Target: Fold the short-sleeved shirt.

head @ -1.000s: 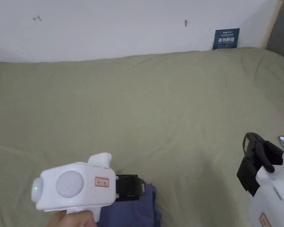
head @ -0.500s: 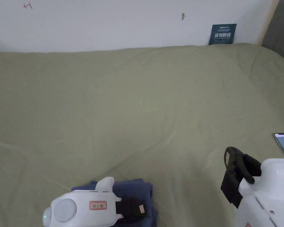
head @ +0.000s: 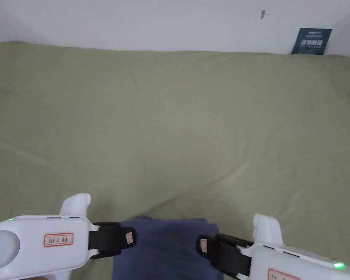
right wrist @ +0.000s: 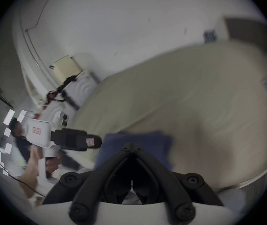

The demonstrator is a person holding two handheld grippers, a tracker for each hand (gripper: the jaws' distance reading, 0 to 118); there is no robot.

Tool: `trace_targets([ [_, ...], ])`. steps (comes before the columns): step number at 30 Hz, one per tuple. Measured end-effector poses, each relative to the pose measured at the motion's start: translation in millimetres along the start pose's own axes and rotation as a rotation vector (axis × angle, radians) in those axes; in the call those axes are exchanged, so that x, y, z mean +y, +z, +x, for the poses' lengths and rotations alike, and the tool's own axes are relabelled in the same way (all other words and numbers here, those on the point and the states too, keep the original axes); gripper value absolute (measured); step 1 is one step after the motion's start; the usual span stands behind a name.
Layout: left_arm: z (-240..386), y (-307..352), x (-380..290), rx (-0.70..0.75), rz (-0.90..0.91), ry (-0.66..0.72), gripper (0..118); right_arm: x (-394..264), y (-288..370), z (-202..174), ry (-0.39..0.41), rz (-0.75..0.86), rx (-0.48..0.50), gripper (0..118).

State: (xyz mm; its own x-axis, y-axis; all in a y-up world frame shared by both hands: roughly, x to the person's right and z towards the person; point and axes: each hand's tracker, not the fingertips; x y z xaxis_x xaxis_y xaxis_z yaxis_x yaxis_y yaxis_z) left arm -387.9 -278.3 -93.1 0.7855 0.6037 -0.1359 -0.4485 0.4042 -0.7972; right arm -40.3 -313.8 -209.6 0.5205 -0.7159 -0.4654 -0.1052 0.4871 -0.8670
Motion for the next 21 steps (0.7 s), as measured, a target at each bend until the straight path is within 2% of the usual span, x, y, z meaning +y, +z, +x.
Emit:
trace_targets([
  [2, -21, 4, -2, 0.048, 0.000, 0.048, 3, 3, -25, 20, -0.088, -0.092, 0.060, 1],
  [4, -40, 4, -2, 0.028, -0.012, 0.086, 3, 2, -45, 43, -0.165, -0.175, 0.094, 1],
  [6, -50, 2, -4, 0.013, -0.031, 0.101, 3, -2, -55, 61, -0.216, -0.233, 0.094, 1],
  [7, -54, -1, -4, -0.009, -0.058, 0.104, 3, -3, -57, 71, -0.236, -0.232, 0.129, 1],
  [8, -57, -3, -4, -0.026, -0.077, 0.109, 13, -5, -56, 78, -0.279, -0.231, 0.165, 1],
  [9, -60, -7, -4, -0.052, -0.094, 0.111, 41, -4, -55, 84, -0.326, -0.220, 0.196, 1],
  [11, -65, -17, -5, -0.177, -0.118, 0.115, 118, -1, -51, 94, -0.348, -0.198, 0.235, 1],
  [14, -67, -35, -10, -0.281, -0.146, 0.176, 118, 0, -48, 103, -0.362, -0.207, 0.234, 1],
  [15, -69, -45, -11, -0.259, -0.153, 0.207, 118, -1, -47, 102, -0.363, -0.205, 0.243, 1],
  [18, -61, -59, -18, -0.305, -0.121, 0.167, 118, 0, -47, 97, -0.350, -0.209, 0.242, 1],
  [19, -66, -59, 3, -0.316, -0.132, 0.171, 118, 1, -48, 96, -0.348, -0.212, 0.242, 1],
  [21, -63, -72, 5, -0.354, -0.179, 0.174, 118, 2, -47, 95, -0.352, -0.206, 0.241, 1],
])
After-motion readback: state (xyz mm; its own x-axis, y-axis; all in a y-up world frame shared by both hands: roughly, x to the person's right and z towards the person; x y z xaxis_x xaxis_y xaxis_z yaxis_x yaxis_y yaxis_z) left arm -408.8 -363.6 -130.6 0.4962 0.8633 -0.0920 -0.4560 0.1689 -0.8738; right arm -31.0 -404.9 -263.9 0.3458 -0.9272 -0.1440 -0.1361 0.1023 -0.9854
